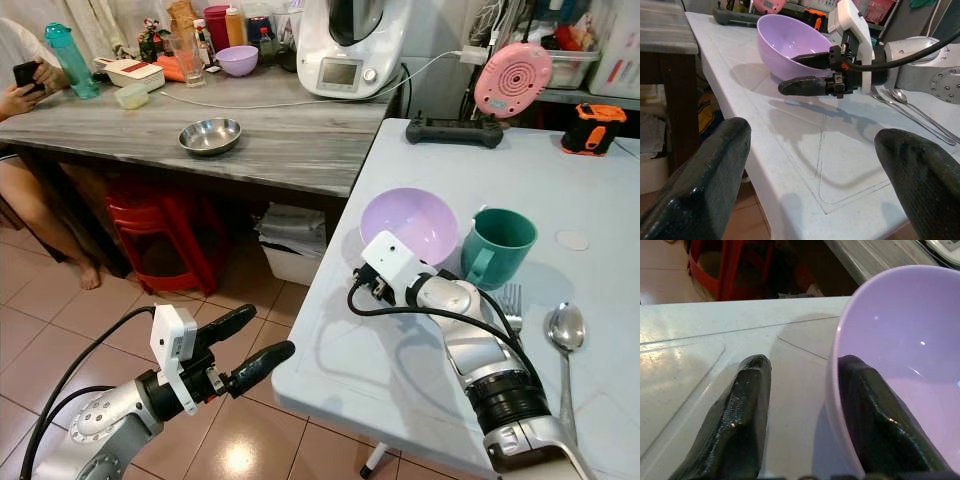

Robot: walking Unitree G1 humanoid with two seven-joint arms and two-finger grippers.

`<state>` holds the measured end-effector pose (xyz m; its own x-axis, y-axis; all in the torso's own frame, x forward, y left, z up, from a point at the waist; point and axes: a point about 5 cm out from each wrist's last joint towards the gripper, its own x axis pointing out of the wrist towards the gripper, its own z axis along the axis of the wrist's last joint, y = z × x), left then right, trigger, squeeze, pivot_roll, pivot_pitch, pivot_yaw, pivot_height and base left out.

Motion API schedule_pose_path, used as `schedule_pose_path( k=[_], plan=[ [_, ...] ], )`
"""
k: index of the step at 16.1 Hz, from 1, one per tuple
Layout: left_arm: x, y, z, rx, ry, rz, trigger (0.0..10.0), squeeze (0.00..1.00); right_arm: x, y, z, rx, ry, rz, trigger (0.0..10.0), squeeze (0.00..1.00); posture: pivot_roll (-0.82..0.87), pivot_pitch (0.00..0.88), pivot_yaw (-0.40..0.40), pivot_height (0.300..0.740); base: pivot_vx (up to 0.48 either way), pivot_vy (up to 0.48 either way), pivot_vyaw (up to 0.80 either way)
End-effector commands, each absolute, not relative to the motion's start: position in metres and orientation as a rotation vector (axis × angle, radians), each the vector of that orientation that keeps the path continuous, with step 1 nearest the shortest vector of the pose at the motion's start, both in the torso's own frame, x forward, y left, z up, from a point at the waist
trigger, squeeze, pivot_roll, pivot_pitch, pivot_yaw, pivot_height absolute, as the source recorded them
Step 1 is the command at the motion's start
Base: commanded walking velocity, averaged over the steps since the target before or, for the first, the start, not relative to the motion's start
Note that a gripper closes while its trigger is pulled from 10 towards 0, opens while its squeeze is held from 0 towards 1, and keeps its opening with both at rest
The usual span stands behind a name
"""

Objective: Setting the table

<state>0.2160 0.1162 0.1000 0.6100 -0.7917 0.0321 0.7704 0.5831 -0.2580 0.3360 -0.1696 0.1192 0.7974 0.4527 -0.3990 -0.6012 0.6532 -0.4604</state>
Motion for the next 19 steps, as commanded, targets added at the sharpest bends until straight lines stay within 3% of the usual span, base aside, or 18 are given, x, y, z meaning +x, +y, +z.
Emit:
schedule_pose_path(
  k=[1, 10, 15, 16, 17, 18, 19],
  plan=[
    [0.217, 0.118, 0.106, -0.240, 0.074, -0.935, 10.0, 0.00, 0.337, -0.168, 0.122, -0.627, 0.250, 0.627, 0.0, 0.00, -0.05, 0.016, 0.094, 0.740, 0.000, 0.000, 0.00],
    [0.223, 0.122, 0.105, -0.246, 0.062, -0.869, 10.0, 0.00, 0.334, -0.171, 0.123, -0.592, 0.210, 0.590, 0.0, 0.00, -0.04, 0.009, 0.093, 0.740, 0.000, 0.000, 0.00],
    [0.258, 0.155, 0.097, -0.261, 0.081, -0.504, 10.0, 0.00, 0.316, -0.152, 0.146, -0.330, -0.012, 0.437, 0.0, 0.00, -0.04, 0.003, 0.084, 0.740, 0.000, 0.000, 0.00],
    [0.264, 0.165, 0.099, -0.261, 0.056, -0.414, 10.0, 0.00, 0.306, -0.144, 0.150, -0.268, -0.086, 0.427, 0.4, 0.00, -0.03, 0.003, 0.083, 0.740, 0.000, 0.000, 0.00],
    [0.270, 0.172, 0.101, -0.273, 0.043, -0.342, 10.0, 0.00, 0.299, -0.140, 0.152, -0.228, -0.115, 0.403, 8.9, 0.00, -0.04, 0.002, 0.087, 0.740, 0.000, 0.000, 0.00],
    [0.273, 0.175, 0.101, -0.276, 0.038, -0.312, 10.0, 0.00, 0.295, -0.138, 0.154, -0.215, -0.132, 0.390, 10.0, 0.00, -0.04, 0.001, 0.089, 0.740, 0.000, 0.000, 0.00],
    [0.275, 0.177, 0.101, -0.279, 0.034, -0.295, 10.0, 0.00, 0.293, -0.137, 0.156, -0.207, -0.148, 0.379, 10.0, 0.00, -0.04, 0.000, 0.092, 0.740, 0.000, 0.000, 0.00]
  ],
)
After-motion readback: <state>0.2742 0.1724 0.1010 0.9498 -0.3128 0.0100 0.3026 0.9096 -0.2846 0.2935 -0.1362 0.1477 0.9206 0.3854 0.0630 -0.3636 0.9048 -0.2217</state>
